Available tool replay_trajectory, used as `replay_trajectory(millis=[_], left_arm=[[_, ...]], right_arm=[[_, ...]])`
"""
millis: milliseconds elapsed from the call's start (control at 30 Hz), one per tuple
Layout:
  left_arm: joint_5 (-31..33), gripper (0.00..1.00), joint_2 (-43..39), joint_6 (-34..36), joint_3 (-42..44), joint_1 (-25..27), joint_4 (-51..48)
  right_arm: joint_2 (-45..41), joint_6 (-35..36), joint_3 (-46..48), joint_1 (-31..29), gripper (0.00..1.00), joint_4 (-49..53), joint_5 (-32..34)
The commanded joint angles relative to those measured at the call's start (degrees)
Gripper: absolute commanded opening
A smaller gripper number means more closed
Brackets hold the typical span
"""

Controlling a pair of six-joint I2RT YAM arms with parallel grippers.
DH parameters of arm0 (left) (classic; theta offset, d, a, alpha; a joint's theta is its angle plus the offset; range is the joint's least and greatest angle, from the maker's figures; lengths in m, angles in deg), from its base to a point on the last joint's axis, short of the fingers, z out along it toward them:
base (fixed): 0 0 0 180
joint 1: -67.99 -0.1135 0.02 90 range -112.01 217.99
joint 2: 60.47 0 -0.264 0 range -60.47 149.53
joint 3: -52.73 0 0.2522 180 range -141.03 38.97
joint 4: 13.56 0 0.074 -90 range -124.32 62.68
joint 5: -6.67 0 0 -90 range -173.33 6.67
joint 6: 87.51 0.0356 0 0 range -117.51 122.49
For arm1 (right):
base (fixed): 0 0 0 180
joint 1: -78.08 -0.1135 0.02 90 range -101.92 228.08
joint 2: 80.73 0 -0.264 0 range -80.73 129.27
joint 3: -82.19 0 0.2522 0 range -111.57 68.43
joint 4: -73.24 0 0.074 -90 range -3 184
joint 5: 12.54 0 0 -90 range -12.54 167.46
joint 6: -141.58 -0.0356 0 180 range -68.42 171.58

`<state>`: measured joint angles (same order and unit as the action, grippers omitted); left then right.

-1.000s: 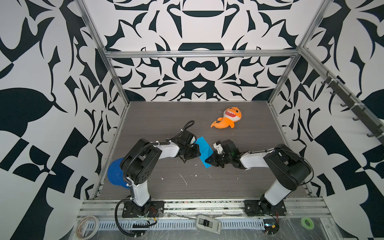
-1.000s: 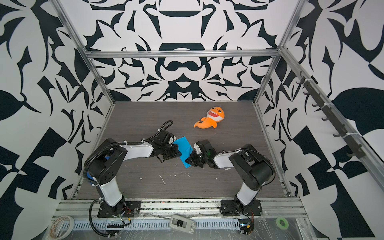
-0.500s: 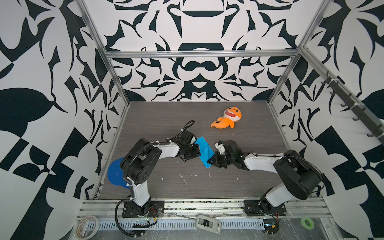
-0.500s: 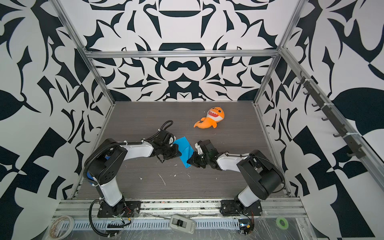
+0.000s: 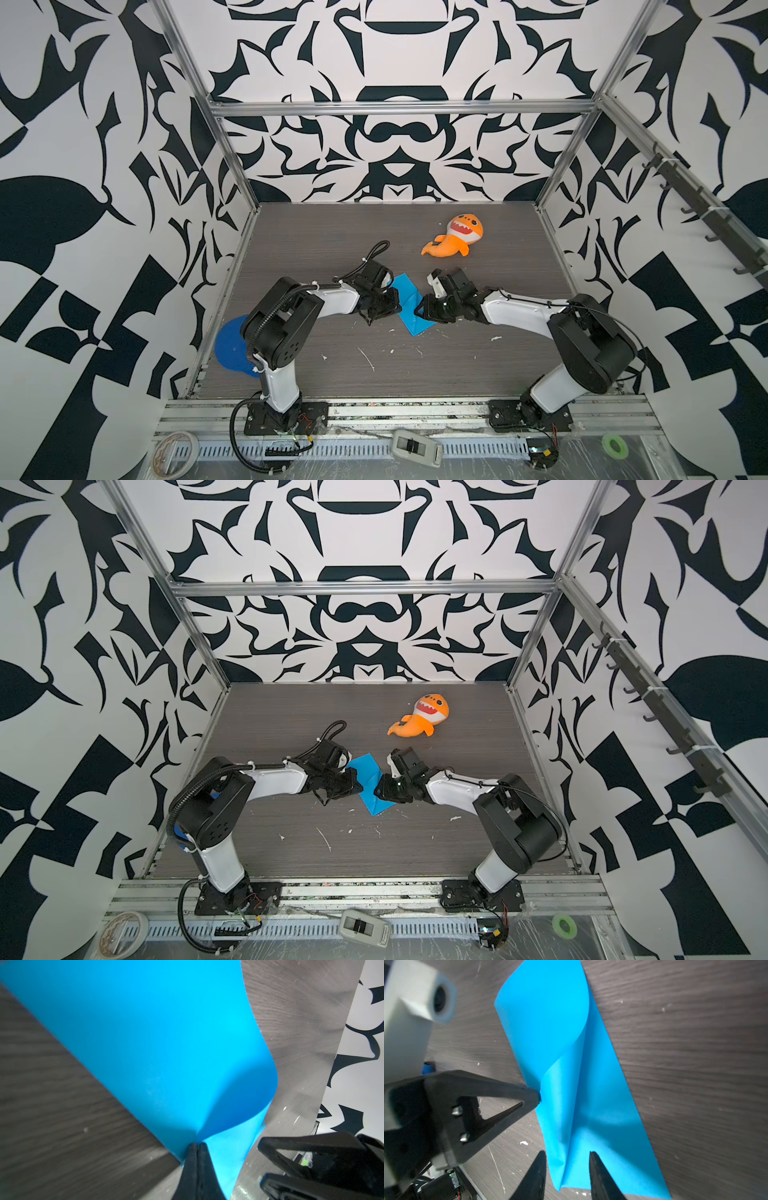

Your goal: Fold a paper plane with a square sheet of paper (pick it up from the middle)

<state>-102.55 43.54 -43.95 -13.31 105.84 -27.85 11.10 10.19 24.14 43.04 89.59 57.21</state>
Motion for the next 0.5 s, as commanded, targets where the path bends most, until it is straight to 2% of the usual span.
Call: replay_trajectory(millis=[0, 133, 300, 467], left_arm=[[2.4, 0.0, 1.9, 0.7, -0.1, 0.1, -4.8], [1.8, 0.0, 1.8, 0.7, -0.5, 0.1, -4.8], [0.4, 0.0, 0.6, 0.7, -1.2, 0.1, -4.6], [-0.1, 0.08, -2.9, 0.8, -1.4, 0.1, -4.1]], right_arm=[[1.2, 2.8, -2.9, -0.5, 0.39, 2.0, 0.7], [2.9, 2.7, -4.0, -1.0, 0.38, 2.4, 1.1], [5.3, 2.2, -5.4, -1.9, 0.32, 5.1, 3.4], [7.3, -0.6, -5.4, -1.9, 0.28, 7.7, 6.2]])
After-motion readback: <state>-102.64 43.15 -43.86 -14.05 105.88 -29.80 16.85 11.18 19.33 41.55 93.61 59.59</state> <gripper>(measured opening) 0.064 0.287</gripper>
